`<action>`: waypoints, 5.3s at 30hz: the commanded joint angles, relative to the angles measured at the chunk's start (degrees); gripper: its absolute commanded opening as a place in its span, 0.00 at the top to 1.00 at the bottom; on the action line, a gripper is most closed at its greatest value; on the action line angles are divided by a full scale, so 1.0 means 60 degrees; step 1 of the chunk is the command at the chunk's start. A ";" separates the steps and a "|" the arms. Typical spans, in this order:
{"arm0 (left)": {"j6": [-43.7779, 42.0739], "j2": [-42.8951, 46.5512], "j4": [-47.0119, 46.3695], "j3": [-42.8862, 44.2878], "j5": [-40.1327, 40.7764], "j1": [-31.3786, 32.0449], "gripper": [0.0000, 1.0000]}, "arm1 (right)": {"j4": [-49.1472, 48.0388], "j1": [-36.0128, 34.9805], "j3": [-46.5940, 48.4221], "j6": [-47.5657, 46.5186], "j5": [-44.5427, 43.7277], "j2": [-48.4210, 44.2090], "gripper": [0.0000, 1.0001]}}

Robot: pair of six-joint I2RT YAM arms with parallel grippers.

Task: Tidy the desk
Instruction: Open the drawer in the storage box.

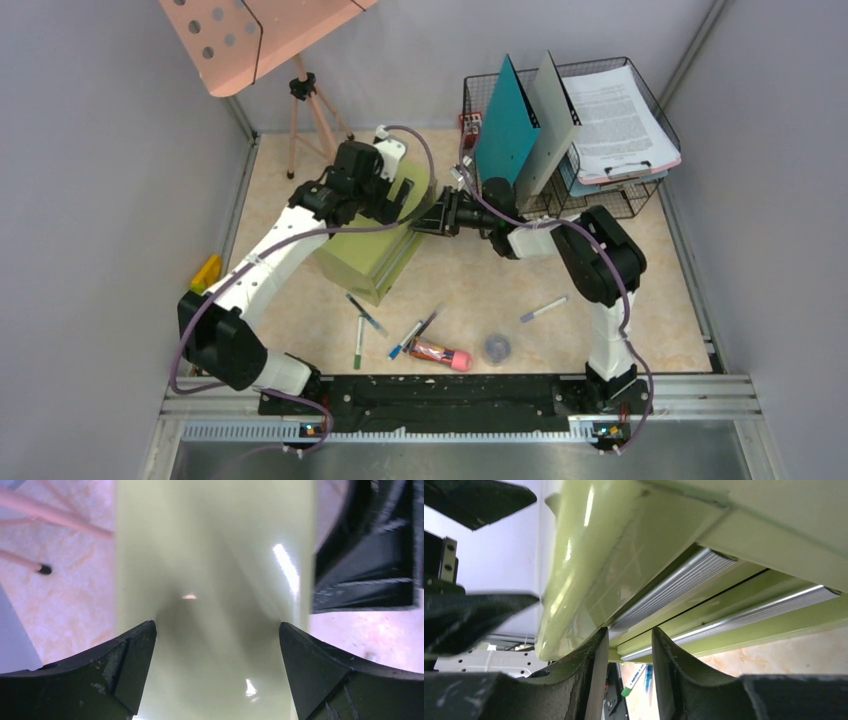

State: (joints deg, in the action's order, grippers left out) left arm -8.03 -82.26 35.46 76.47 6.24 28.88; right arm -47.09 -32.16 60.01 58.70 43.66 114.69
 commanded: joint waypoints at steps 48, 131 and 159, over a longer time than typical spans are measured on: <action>0.0892 -0.0978 0.0073 -0.1149 -0.1517 -0.2207 0.07 | -0.2394 -0.0528 0.1518 0.2526 -0.0512 0.1592 0.75; 0.1107 -0.1407 0.0252 -0.1203 -0.1558 -0.2470 0.12 | -0.3037 -0.0530 0.1863 0.3910 -0.0358 0.1832 0.72; 0.1251 -0.1432 -0.0172 -0.1749 -0.2392 -0.2470 0.13 | -0.2684 -0.0432 0.2198 0.3312 -0.0469 0.2052 1.00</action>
State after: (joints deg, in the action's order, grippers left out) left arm 1.34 -85.76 17.96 71.33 -5.78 13.08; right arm -60.82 -32.73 69.45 82.06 45.56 127.70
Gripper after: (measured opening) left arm 0.883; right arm 0.123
